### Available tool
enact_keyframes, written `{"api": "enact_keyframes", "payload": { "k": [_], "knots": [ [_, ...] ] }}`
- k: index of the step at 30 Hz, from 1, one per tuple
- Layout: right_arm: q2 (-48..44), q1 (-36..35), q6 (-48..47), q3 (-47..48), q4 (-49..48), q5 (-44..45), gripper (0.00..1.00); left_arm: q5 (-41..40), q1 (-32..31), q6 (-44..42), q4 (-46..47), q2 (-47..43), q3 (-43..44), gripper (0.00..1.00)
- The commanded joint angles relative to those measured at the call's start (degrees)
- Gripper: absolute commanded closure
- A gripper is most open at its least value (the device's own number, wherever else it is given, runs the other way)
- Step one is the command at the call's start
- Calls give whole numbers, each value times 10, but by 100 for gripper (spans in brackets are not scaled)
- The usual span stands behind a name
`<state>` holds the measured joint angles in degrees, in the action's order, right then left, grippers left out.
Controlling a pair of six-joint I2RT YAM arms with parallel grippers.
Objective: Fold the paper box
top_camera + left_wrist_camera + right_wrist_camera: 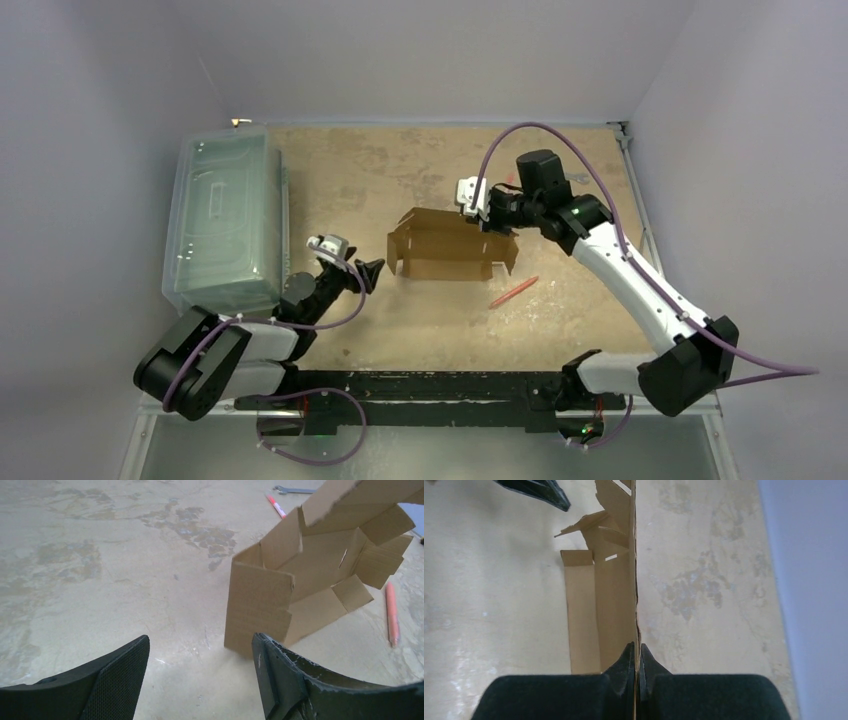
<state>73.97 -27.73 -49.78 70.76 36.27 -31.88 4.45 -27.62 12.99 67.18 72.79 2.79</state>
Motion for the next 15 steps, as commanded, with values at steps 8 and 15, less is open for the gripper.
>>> {"api": "enact_keyframes", "payload": {
  "k": [8,15],
  "knots": [
    [-68,-5,-37,-88,-106,10,100,-13,30,19,34,6,20,25],
    [-42,-8,-25,-104,-106,1,100,6,33,20,37,24,27,25]
  ]
}}
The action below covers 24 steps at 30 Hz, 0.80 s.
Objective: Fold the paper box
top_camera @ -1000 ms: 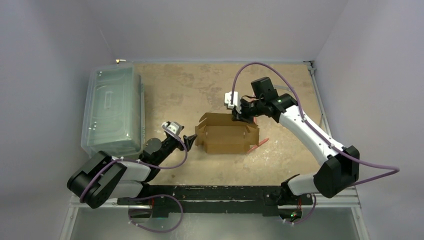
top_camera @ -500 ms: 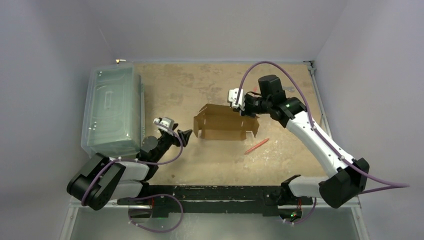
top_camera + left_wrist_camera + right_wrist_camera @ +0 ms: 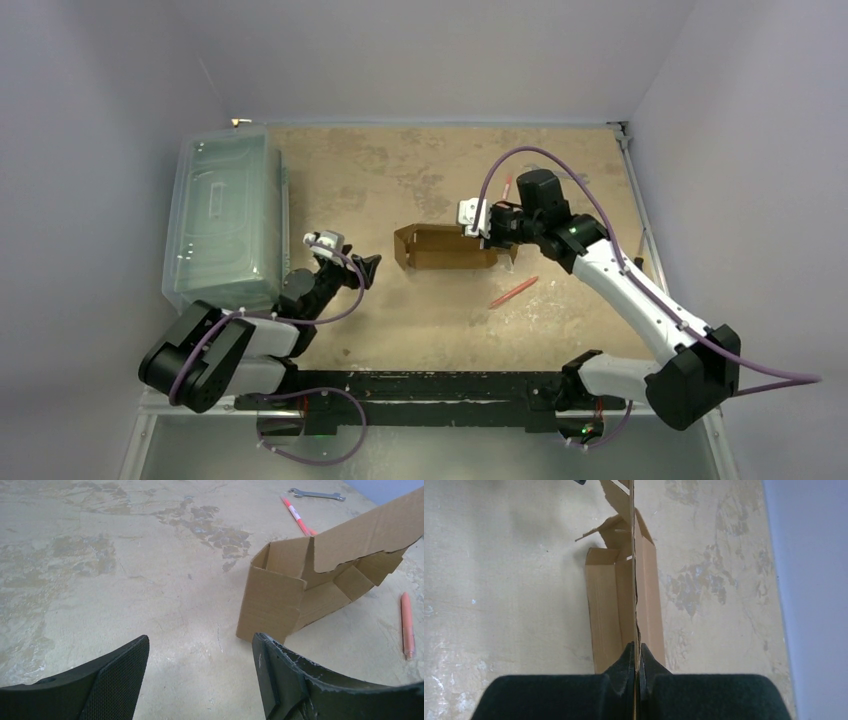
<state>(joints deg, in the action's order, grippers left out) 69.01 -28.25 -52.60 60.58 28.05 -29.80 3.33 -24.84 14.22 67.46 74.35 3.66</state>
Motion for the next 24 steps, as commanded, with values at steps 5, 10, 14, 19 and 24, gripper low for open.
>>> {"api": "enact_keyframes", "payload": {
  "k": [5,10,14,19,24],
  "knots": [
    [17,-3,6,0,-15,-33,100,44,6,1,54,45,28,26],
    [26,-3,6,9,5,-50,100,87,6,2,122,110,38,26],
    [23,-3,6,12,10,-54,100,109,8,5,179,164,47,26],
    [21,-3,9,13,10,-55,100,147,13,6,283,229,48,28],
    [20,-3,9,16,13,-60,100,154,18,7,290,251,59,29]
  ]
}}
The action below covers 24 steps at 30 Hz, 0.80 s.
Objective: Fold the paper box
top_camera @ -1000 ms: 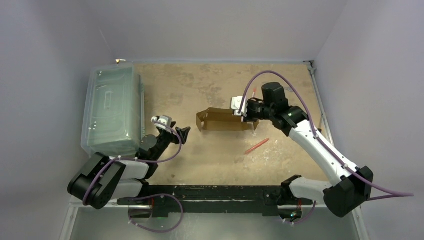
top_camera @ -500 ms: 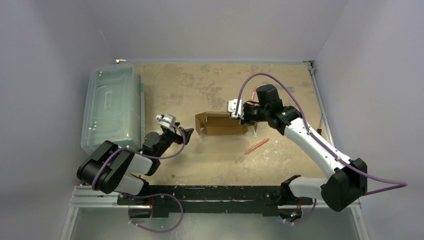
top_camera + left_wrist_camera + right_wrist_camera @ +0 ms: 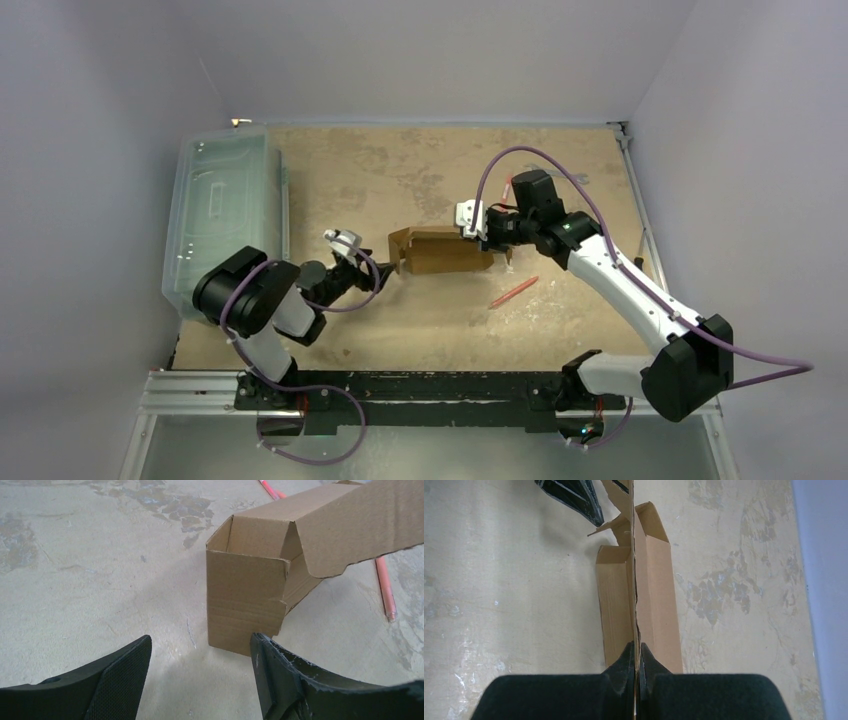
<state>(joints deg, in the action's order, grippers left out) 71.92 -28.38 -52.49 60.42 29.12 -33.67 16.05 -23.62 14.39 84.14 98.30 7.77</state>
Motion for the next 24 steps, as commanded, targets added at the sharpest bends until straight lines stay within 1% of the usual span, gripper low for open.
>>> {"api": "enact_keyframes", "payload": {
  "k": [1,11,17,24],
  "knots": [
    [-9,-2,8,17,2,-22,100,31,6,5,123,14,20,29],
    [-6,-2,6,20,6,-25,100,75,14,13,135,38,53,29],
    [-3,-2,5,21,7,-25,100,122,22,33,170,62,58,29],
    [-1,-2,17,23,-1,-28,100,128,22,47,177,73,59,31]
  ]
}}
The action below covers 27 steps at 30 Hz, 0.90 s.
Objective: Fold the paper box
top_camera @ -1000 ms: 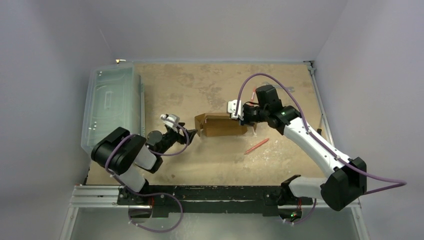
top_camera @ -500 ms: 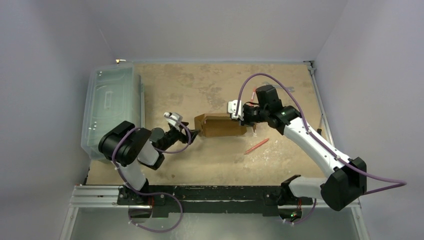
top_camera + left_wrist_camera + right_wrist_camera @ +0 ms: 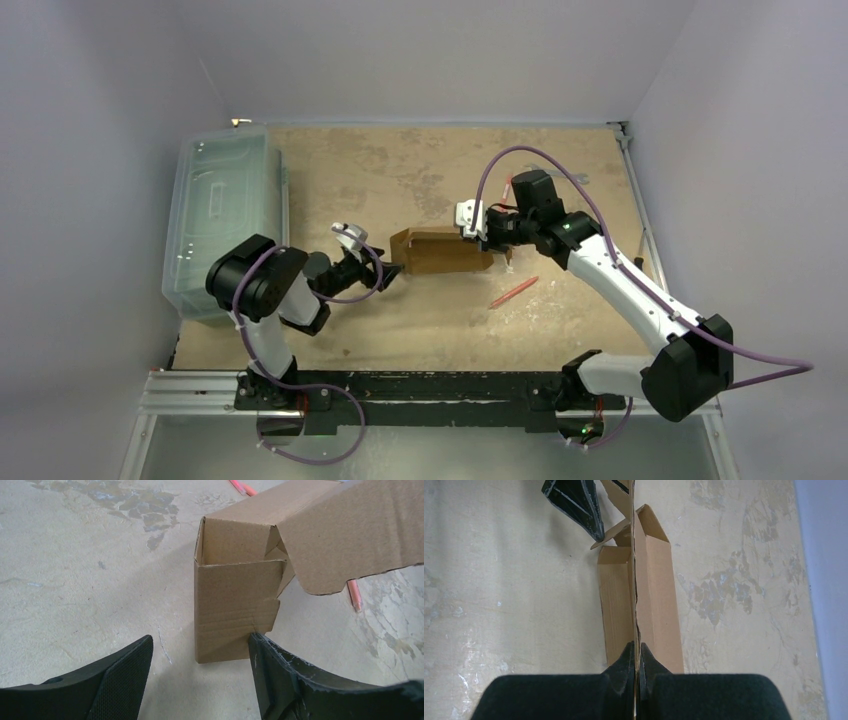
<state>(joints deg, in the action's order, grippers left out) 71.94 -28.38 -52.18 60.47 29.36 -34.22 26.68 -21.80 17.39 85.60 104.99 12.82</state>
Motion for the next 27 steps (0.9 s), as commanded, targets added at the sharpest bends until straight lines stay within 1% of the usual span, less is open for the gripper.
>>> {"api": "enact_keyframes", "payload": {
  "k": [1,12,16,22,27],
  "knots": [
    [-1,-2,15,24,-1,-19,100,21,4,18,163,4,9,31],
    [7,-2,24,30,7,-36,100,17,0,9,126,-33,11,34],
    [10,-2,38,31,-1,-36,100,12,-10,-1,108,-44,15,34],
    [13,-2,51,29,-9,-36,100,-16,-34,-23,68,-58,22,36],
    [15,-2,60,29,-16,-29,100,-54,-54,-38,36,-68,24,41]
  ]
}}
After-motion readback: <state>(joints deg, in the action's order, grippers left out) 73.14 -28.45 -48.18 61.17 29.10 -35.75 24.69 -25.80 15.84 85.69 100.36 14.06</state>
